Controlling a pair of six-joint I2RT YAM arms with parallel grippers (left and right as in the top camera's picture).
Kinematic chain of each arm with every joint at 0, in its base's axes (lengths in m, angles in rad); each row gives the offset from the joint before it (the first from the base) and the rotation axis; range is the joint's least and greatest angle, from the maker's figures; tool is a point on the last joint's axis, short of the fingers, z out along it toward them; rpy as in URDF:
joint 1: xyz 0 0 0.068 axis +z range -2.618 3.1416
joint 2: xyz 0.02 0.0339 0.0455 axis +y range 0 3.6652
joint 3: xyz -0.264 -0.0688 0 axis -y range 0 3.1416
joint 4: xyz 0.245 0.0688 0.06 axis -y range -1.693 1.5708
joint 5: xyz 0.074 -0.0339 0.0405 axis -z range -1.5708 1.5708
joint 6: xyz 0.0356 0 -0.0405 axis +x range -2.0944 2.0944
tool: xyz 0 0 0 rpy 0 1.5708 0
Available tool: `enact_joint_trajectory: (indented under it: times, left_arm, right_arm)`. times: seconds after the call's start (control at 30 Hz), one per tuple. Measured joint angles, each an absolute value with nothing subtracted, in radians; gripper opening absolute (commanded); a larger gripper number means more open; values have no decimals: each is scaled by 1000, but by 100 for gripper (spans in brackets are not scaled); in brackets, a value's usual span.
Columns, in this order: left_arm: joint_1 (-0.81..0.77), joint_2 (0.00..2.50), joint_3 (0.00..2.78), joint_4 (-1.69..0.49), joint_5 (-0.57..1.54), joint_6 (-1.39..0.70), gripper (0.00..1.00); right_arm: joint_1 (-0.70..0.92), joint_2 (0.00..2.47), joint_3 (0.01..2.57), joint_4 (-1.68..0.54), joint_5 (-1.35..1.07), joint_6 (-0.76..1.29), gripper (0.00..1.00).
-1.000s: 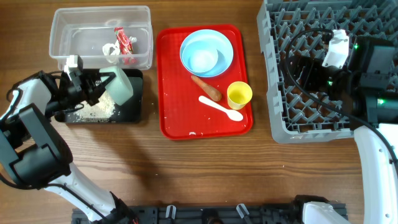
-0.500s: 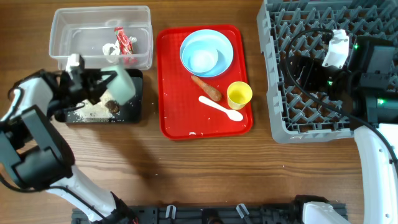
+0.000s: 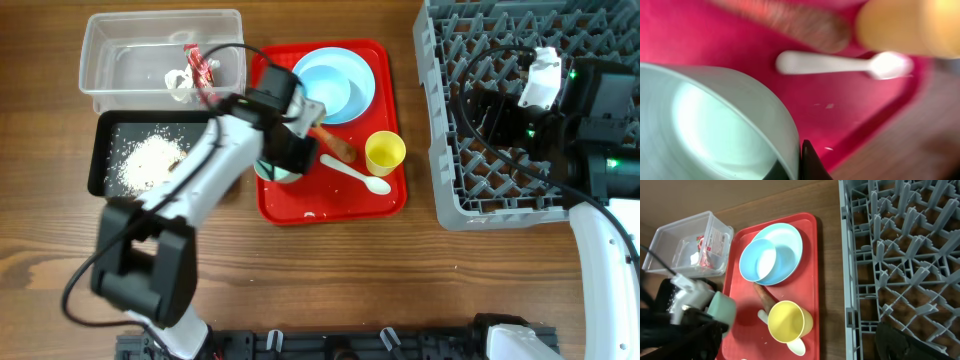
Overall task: Sort waste into correct bins and load items into the dishwasher rack
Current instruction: 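Set the mint bowl back on the red tray with the left gripper, then grasp the carrot on the red tray with the left gripper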
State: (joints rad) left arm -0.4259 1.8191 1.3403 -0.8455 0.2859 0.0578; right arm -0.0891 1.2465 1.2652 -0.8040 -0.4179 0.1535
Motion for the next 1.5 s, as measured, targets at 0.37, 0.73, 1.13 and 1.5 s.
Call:
enact_joint_trajectory:
  times: [0.37, 0.73, 1.13, 1.5]
  left_arm:
    - [-523, 1916, 1340, -800, 93, -26, 37]
    - [-523, 1921, 1419, -820, 157, -141, 77]
    - [-525, 2023, 1569, -684, 65, -550, 75]
    - [-582, 2115, 1569, -662, 57, -681, 63]
  right_arm:
    - [-89, 1246, 1265, -805, -418, 154, 100]
    - [-89, 1246, 1265, -805, -418, 154, 100]
    - [-89, 1246, 1265, -807, -418, 154, 100]
    - [-89, 1246, 1265, -808, -418, 154, 100]
